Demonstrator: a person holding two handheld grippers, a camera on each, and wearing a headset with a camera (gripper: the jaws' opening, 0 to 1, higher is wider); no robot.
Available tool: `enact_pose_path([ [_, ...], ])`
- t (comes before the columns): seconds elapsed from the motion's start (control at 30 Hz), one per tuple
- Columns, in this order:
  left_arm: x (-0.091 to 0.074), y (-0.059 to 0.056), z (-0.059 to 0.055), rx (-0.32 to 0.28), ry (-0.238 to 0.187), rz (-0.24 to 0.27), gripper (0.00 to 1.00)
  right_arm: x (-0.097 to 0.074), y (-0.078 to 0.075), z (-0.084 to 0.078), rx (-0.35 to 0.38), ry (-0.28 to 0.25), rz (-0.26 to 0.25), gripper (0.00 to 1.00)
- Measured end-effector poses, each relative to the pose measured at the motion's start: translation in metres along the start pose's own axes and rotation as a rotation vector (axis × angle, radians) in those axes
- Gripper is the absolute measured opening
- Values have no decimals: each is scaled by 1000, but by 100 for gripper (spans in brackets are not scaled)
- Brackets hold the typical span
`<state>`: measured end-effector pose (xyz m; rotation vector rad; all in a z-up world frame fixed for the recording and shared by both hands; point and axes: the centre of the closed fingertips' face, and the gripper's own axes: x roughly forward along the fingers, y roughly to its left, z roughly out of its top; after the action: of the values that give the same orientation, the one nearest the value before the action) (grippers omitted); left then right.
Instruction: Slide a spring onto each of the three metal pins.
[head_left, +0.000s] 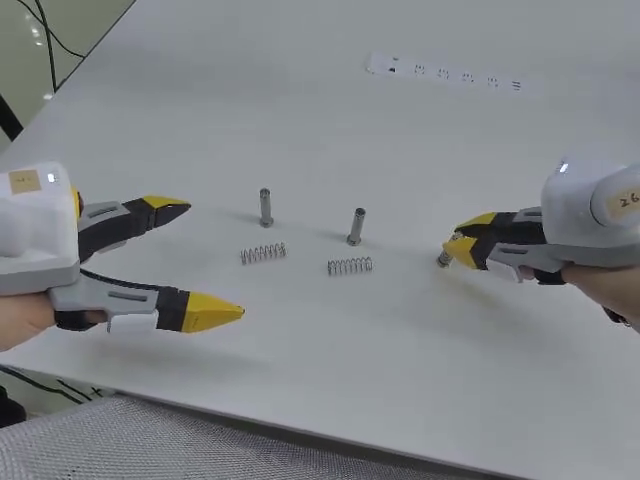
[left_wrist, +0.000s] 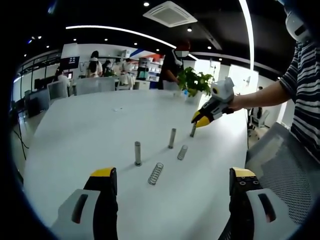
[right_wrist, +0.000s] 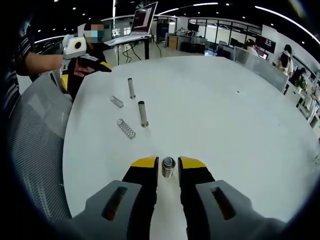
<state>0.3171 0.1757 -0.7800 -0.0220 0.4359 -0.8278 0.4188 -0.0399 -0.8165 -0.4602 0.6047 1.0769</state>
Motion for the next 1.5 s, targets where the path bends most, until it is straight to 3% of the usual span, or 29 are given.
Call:
enact_pose_path([
  [0.63,4,-2,7,10,0,-12,92,-18,6,5,99,-59,-3,28],
  [1.03,3,-2,6,10,6,-14,92,-31,14,-1,159,-90,-18,28],
  [1.5,1,-3,4,5,4,-11,92,-34,30,-13,187,-74,8,28],
])
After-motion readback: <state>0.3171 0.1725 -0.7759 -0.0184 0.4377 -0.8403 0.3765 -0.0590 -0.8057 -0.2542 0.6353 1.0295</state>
